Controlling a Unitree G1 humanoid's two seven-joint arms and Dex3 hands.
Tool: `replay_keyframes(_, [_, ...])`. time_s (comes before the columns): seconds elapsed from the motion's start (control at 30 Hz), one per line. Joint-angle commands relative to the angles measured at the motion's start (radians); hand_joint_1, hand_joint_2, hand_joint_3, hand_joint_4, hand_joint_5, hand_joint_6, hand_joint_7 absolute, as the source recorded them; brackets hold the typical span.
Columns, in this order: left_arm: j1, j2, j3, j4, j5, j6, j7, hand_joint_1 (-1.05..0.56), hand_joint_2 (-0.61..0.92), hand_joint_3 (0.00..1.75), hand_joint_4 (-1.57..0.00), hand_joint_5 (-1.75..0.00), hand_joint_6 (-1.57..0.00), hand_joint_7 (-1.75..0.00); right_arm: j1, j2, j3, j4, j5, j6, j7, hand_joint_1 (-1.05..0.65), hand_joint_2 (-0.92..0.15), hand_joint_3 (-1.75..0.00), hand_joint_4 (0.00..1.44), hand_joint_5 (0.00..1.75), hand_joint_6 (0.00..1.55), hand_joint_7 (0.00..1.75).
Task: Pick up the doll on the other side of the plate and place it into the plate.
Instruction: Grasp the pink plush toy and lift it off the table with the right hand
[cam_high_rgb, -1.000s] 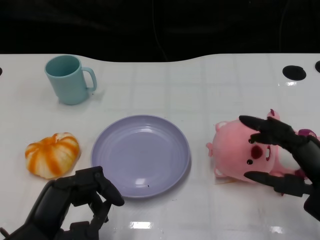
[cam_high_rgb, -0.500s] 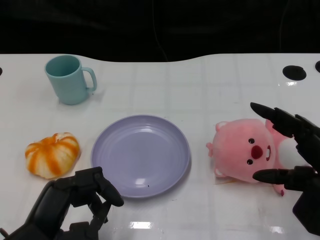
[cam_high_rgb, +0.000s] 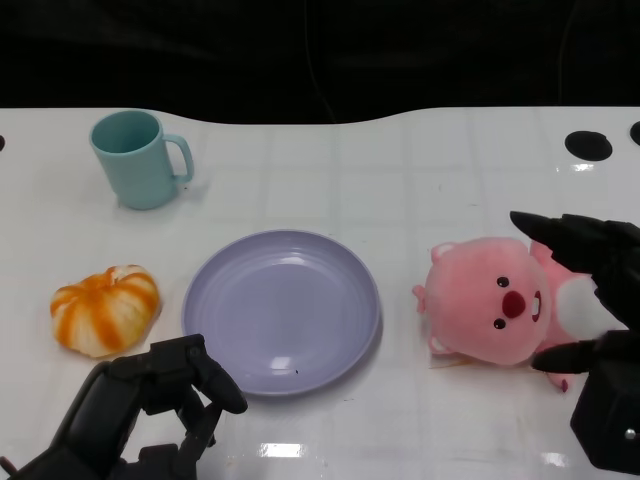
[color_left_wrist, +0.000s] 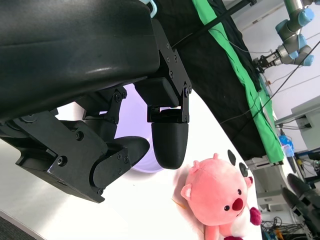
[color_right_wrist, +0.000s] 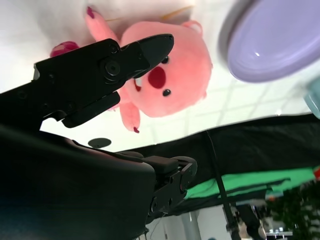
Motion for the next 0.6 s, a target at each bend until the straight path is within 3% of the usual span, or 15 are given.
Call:
replay_keyframes(0.03, [-0.003, 0.015, 0.007, -0.004, 0.013, 0.000, 0.002, -0.09, 0.55, 1.06, -0.75, -1.55, -0.81, -1.21, -0.034, -0.027, 0.014, -0.011, -0.018, 0.021, 0.031, -0.65, -0.77, -0.01, 0.00, 0.13, 0.12, 0.07])
replay_keyframes(0.6, [0.000, 0.015, 0.008, -0.017, 0.010, 0.013, -0.001, -0.10, 0.54, 1.07, -0.76, -1.54, -0.81, -1.20, -0.138, -0.037, 0.084, 0.104, -0.061, 0.003, 0.045, -0.68, -0.79, 0.00, 0.00, 0.16, 0.15, 0.04])
